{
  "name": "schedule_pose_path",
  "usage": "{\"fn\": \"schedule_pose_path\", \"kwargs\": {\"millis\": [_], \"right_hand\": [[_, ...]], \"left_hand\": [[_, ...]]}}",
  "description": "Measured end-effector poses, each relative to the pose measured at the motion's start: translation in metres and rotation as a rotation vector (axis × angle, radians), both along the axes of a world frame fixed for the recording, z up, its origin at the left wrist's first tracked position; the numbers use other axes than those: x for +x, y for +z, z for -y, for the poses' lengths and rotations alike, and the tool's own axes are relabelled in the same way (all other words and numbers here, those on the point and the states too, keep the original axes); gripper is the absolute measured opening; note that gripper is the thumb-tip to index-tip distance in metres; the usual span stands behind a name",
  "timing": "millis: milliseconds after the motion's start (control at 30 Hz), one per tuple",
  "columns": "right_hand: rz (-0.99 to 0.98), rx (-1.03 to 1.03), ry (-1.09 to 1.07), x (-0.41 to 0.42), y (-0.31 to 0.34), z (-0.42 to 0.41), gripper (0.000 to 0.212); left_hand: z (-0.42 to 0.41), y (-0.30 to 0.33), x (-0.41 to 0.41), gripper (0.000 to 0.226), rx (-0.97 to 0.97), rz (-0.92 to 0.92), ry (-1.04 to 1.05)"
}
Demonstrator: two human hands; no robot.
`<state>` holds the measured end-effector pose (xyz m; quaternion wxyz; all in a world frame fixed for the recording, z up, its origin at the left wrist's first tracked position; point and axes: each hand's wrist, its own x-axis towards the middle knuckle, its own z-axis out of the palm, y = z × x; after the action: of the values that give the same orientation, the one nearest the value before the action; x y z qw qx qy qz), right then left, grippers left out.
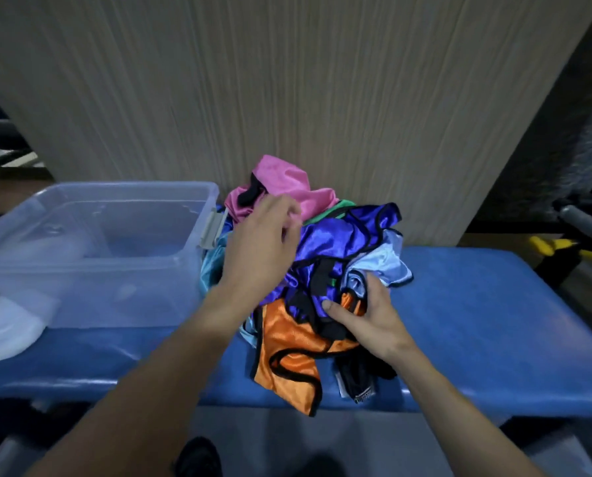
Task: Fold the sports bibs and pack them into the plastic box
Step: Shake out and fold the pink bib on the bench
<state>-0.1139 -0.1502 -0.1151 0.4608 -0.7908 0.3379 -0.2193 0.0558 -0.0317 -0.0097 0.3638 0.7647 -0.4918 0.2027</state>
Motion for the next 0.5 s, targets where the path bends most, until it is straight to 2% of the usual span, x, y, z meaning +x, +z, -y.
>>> {"fn": "schedule_pose_path", "kwargs": {"millis": [67,100,133,167,233,300,367,500], "right_hand": [[-0.021,0.012,-0.012,-0.005,0.008,0.002,0.112],[-0.019,0.006,-0.013,-0.010,0.014,0.004,0.110],[-0.014,-0.001,-0.012,-0.017,0.021,0.004,0.109],[-0.013,-0.007,-0.017,-0.023,0.026,0.005,0.111],[-0.018,-0.063,-0.033,-0.034,0.030,0.006,0.121],[0.015,-0.106,-0.004,-0.038,0.030,0.004,0.133],[0.025,-0.120,0.074,-0.036,0.031,-0.002,0.142],[-0.019,-0.212,0.197,-0.024,0.030,-0.010,0.144]], "left_hand": [[0.020,0.013,0.018,0.062,0.244,0.106,0.112],[0.028,0.018,0.027,0.076,0.405,0.182,0.197],[0.033,0.022,0.033,0.078,0.539,0.260,0.262],[0.036,0.025,0.040,0.071,0.637,0.321,0.306],[0.037,0.031,0.050,0.049,0.673,0.390,0.335],[0.037,0.047,0.052,0.038,0.480,0.310,0.317],[0.039,0.077,0.045,0.032,0.213,0.119,0.287],[0.037,0.145,0.030,0.019,-0.235,-0.125,0.208]]}}
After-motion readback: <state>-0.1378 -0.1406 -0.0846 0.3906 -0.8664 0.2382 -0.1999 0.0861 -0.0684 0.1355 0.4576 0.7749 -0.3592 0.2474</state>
